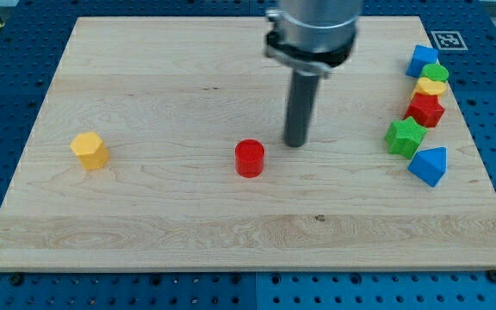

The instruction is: Place the red circle parallel to the red star

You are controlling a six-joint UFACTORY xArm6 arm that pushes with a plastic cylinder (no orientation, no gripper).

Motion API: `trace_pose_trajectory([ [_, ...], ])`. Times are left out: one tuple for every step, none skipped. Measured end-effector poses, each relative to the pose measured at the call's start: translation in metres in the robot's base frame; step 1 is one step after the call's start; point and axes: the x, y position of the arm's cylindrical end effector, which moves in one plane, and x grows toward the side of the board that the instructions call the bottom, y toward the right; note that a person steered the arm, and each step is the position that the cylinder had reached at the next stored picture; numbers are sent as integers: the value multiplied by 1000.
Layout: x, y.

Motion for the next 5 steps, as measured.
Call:
trace_pose_trajectory([
  [-22, -88],
  [-1, -89],
  [22, 32],
  [8, 110],
  [26, 37],
])
